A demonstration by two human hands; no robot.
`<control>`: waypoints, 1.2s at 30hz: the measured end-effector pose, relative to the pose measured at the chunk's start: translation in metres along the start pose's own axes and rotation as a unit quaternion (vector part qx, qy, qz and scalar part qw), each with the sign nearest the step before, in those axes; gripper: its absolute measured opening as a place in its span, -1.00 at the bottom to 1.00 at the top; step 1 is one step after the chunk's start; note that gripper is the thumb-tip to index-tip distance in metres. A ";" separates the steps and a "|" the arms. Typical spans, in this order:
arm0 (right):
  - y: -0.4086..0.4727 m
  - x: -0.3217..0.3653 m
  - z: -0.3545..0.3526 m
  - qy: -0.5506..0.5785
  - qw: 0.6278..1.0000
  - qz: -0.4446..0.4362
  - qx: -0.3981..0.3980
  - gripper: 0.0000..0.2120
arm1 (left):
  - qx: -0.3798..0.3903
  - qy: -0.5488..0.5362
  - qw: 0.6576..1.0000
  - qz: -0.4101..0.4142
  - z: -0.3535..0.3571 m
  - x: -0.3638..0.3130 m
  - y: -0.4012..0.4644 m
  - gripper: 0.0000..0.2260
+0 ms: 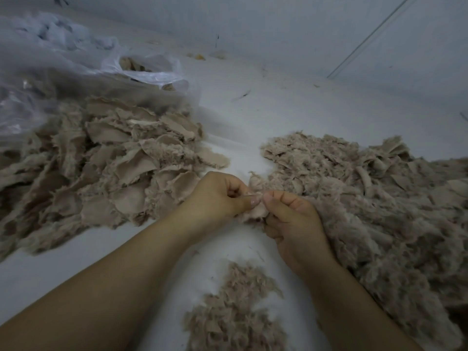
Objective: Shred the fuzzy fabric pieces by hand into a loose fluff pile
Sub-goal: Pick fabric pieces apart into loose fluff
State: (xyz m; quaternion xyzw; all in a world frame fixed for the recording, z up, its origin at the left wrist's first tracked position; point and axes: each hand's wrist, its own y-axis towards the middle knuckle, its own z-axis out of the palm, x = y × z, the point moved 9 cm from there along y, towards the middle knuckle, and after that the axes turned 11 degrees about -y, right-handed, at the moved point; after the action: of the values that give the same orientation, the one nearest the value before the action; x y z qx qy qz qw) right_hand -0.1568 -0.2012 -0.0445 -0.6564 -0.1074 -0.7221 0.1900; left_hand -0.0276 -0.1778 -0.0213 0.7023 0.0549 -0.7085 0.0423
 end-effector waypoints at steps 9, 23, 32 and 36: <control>-0.002 0.007 -0.001 -0.075 0.996 -0.035 -0.025 -0.71 | -0.074 -0.111 0.991 0.019 -0.008 -0.001 -0.001 -0.78; -0.001 0.007 0.002 -0.060 0.997 -0.045 0.001 -0.74 | -0.049 -0.175 0.983 -0.020 -0.004 0.005 -0.001 -0.91; -0.003 0.008 0.003 -0.034 0.999 -0.038 -0.011 -0.75 | -0.060 -0.153 0.986 -0.029 -0.001 0.013 0.000 -0.68; -0.001 0.004 -0.003 0.001 0.999 -0.012 -0.041 -0.78 | -0.049 -0.161 0.985 -0.046 0.001 0.017 0.001 -0.87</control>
State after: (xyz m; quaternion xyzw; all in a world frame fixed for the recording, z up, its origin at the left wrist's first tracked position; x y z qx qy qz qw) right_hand -0.1605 -0.2017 -0.0410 -0.6616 -0.0859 -0.7287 0.1546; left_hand -0.0287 -0.1783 -0.0386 0.5732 0.1143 -0.8097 0.0529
